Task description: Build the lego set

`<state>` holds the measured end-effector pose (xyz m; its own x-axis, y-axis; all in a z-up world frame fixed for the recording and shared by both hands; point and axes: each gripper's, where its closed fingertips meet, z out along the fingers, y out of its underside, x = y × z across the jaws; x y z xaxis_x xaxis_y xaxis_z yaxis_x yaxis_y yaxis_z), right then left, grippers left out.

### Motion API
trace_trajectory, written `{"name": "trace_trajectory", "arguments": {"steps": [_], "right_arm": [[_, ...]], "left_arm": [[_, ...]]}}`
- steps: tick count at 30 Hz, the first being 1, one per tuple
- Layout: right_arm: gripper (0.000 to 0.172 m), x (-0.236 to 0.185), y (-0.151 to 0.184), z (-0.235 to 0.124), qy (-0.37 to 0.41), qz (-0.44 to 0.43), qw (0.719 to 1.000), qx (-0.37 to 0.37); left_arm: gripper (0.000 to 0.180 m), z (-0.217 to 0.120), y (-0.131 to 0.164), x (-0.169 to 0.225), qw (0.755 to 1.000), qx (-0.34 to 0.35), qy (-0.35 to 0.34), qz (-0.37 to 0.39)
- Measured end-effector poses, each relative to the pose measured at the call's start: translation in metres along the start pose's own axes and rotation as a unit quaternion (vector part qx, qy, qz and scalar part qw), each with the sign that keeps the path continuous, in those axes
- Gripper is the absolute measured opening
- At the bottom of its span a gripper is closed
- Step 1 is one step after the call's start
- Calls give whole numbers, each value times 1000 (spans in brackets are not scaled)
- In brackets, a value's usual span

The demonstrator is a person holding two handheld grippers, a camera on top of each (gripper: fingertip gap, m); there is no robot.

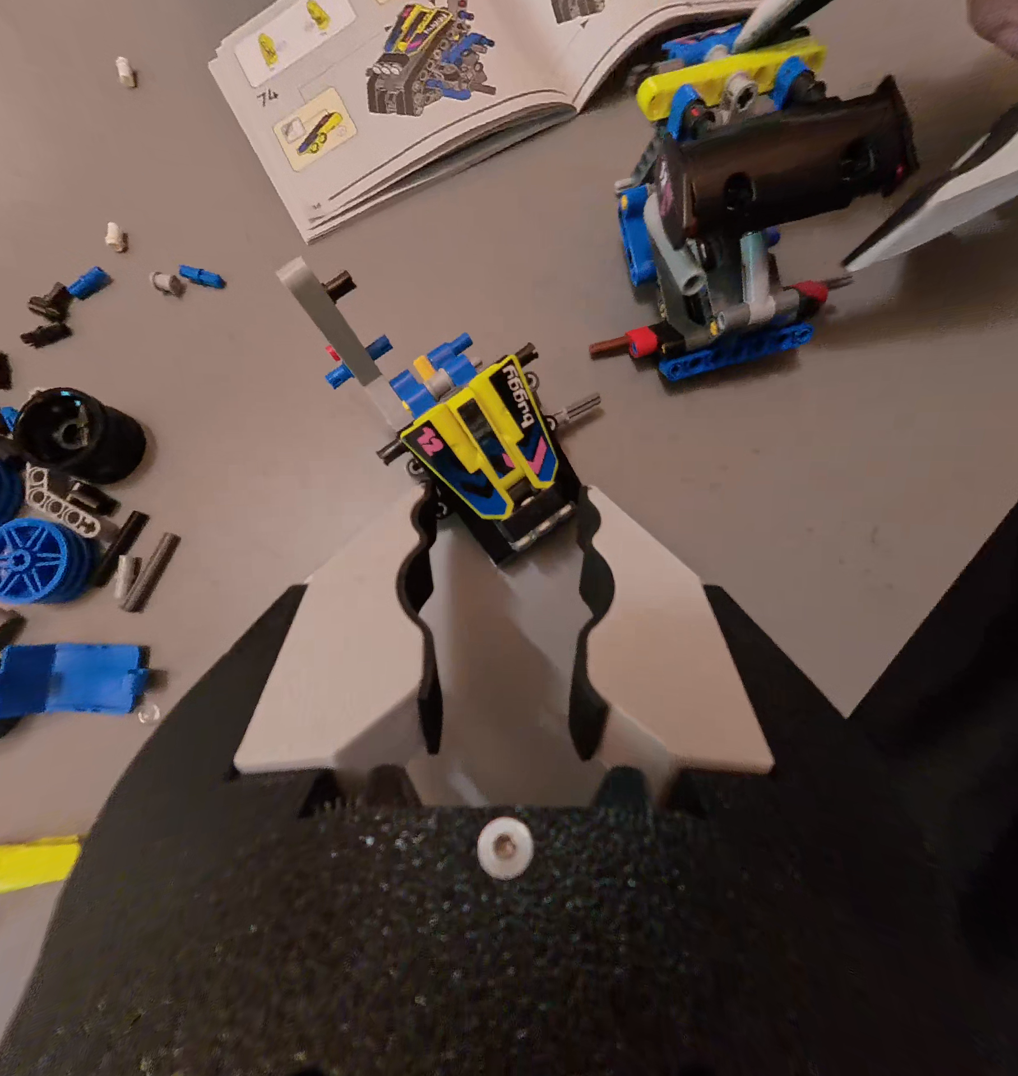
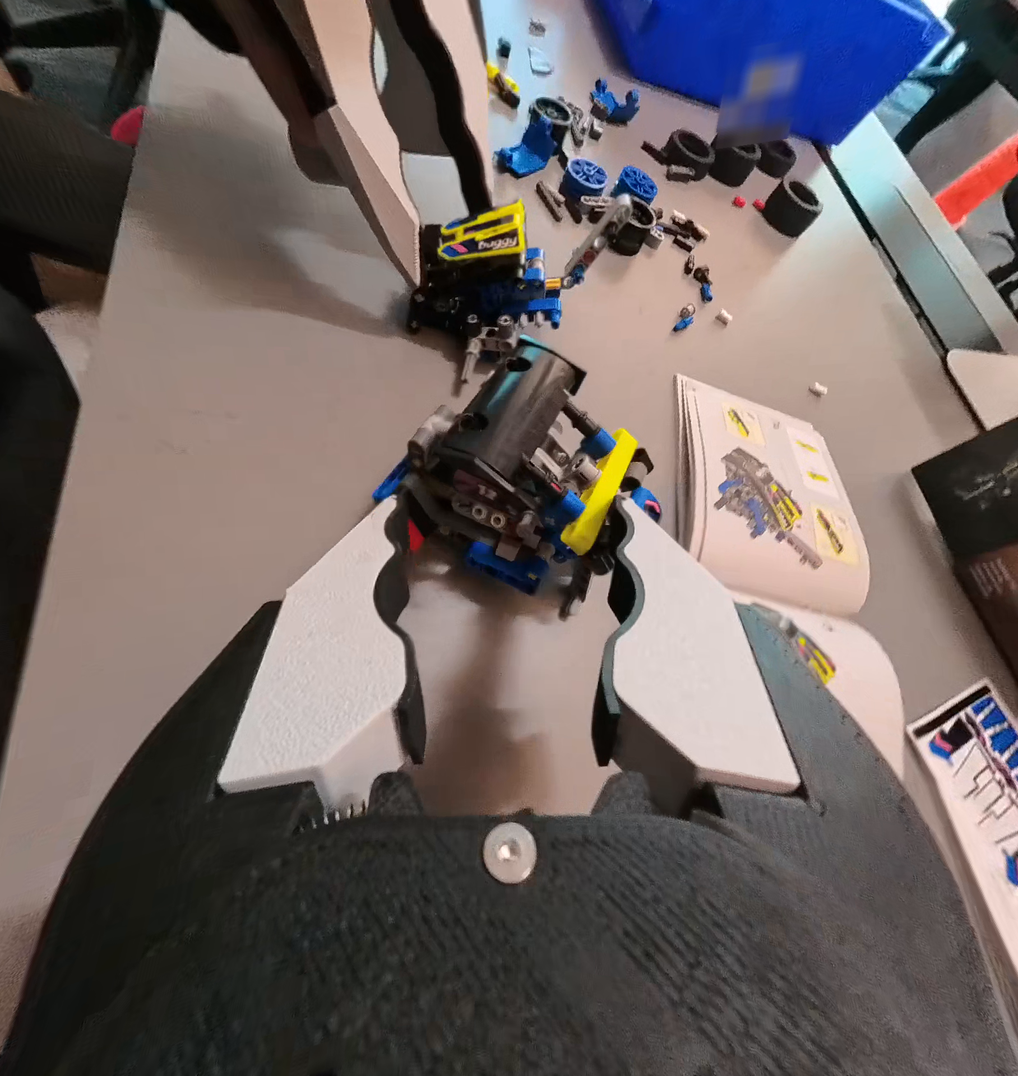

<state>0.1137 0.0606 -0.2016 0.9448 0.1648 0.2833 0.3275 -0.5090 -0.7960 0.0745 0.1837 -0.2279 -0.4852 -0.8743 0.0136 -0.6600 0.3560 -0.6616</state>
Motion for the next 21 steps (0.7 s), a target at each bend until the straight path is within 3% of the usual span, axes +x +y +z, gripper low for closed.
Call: {"name": "trace_trajectory", "arguments": {"steps": [2,5,8,11,16,17,19,21], "right_arm": [[62,-6,-1,-12,0,-5,1000,-4],[59,14,-6,-34,53,-11,998,17],[69,25,-11,-34,40,-24,997,59],[83,24,-11,-12,-11,-5,998,62],[84,11,7,19,-91,-17,995,22],[88,9,8,22,-89,-17,996,17],[73,14,9,21,-46,-24,999,10],[71,13,12,16,-11,-7,1000,0]], "left_arm": [[50,-2,2,-5,1000,0,1,-2],[61,-12,-8,-10,997,46,-4,-65],[72,-7,-15,-9,989,66,-16,-128],[77,8,-9,-15,989,45,-64,-122],[61,22,-14,-10,990,64,-44,-117],[59,21,-14,-10,992,65,-37,-106],[58,20,-13,-8,995,65,-20,-68],[57,20,-13,-6,998,68,5,-17]]}}
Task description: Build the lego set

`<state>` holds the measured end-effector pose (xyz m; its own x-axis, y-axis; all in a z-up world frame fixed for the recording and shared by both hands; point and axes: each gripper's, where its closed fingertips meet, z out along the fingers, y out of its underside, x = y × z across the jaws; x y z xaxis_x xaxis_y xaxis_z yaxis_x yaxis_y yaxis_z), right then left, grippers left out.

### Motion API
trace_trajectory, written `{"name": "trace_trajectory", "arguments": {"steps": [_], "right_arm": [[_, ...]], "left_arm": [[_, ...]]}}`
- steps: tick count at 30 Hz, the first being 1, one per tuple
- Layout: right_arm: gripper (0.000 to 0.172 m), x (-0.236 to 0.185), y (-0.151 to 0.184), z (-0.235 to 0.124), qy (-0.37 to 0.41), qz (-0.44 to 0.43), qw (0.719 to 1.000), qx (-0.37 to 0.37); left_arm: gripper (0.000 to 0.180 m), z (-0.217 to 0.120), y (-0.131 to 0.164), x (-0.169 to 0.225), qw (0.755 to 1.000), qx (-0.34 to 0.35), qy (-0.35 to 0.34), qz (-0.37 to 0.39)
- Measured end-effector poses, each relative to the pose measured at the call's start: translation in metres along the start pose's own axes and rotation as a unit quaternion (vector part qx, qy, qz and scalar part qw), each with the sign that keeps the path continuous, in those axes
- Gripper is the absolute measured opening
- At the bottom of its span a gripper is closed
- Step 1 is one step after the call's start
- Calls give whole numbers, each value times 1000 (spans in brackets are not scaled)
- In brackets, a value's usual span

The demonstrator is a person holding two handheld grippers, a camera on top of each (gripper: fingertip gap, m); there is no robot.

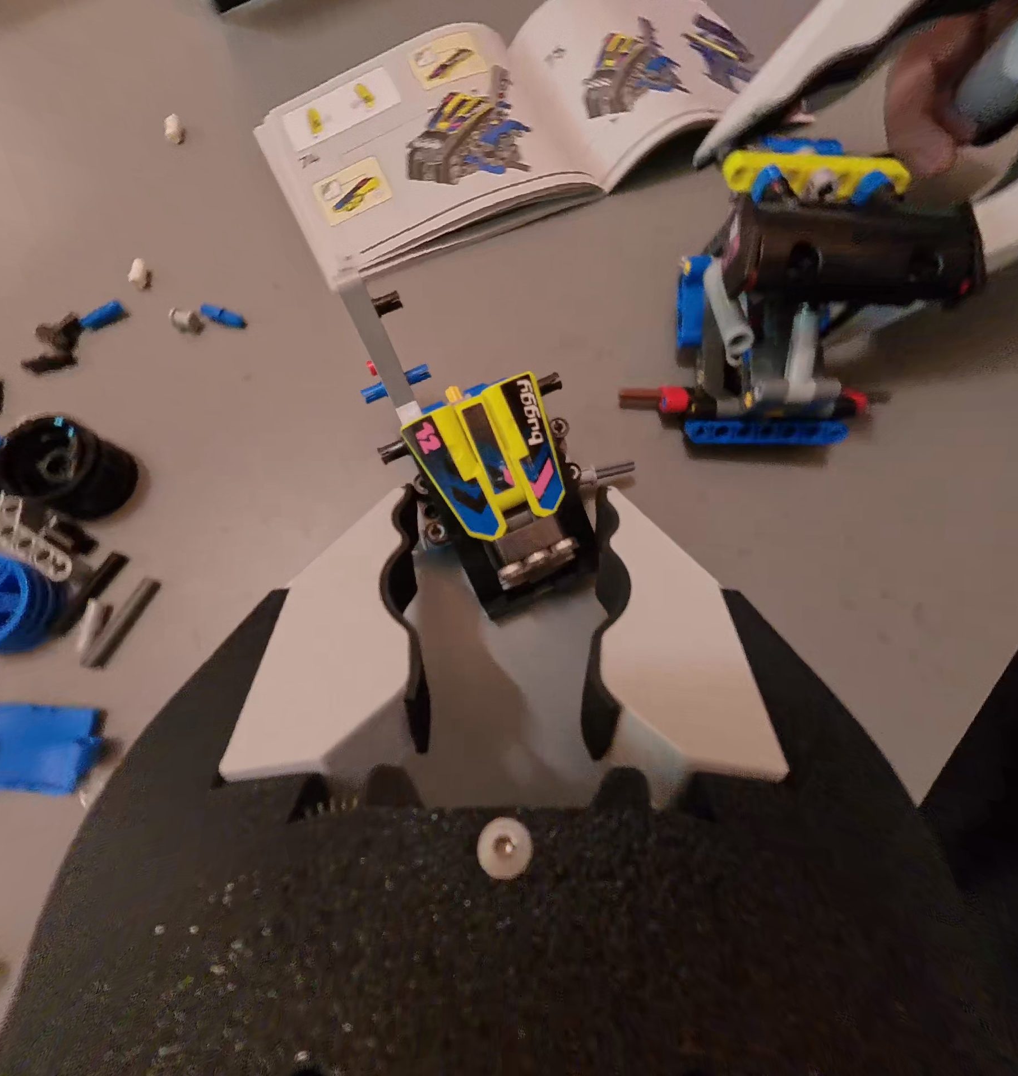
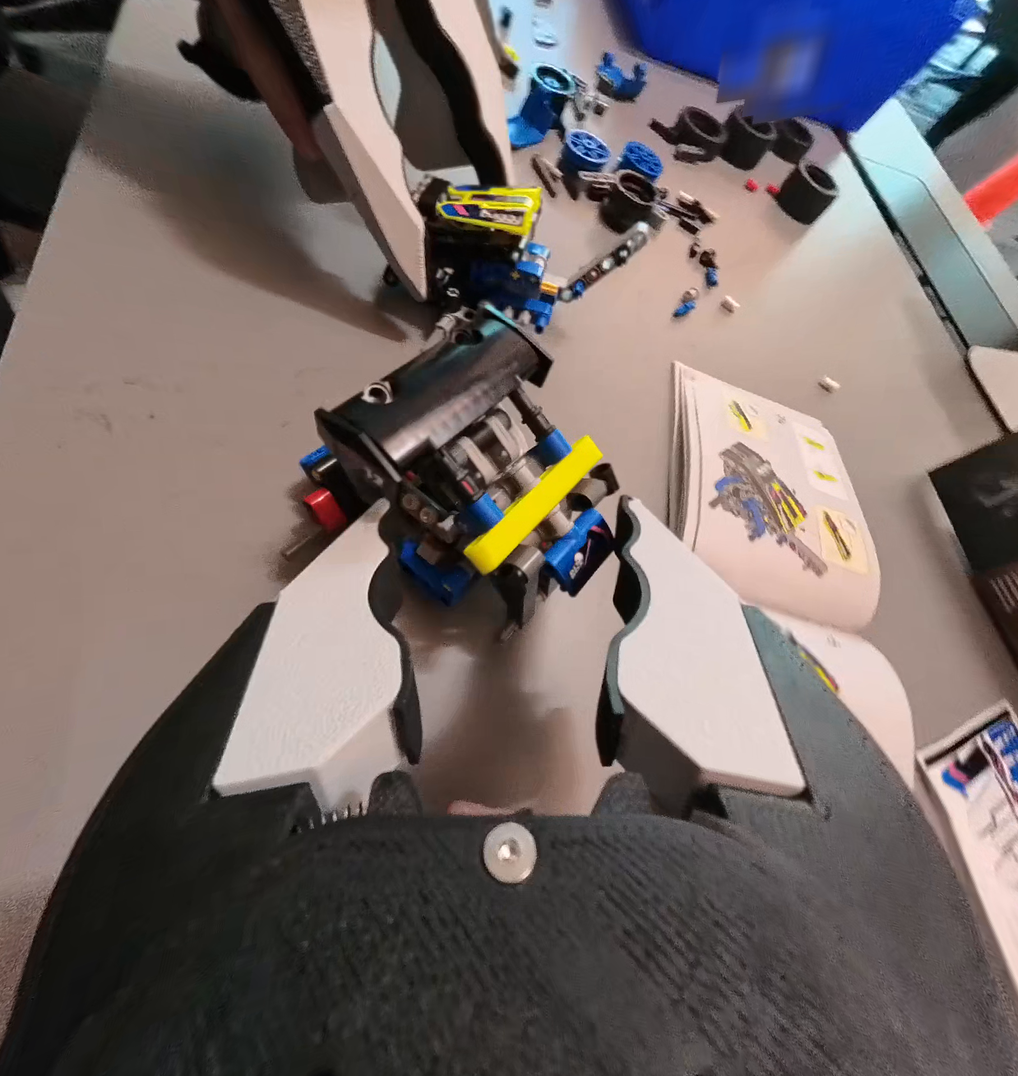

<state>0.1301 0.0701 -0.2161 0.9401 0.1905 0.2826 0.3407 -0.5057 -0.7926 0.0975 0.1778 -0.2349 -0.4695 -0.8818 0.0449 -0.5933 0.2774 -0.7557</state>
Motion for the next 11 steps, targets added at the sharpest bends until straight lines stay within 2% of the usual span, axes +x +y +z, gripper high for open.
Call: {"name": "trace_trajectory", "arguments": {"steps": [3,7,11], "right_arm": [[69,-5,5,-10,55,24,998,-11],[69,-18,6,-20,79,52,995,-11],[71,-22,13,-23,71,63,995,-18]], "left_arm": [[57,3,-2,8,997,5,59,58],[58,9,-6,18,983,15,136,122],[59,13,-10,20,975,14,190,113]]}}
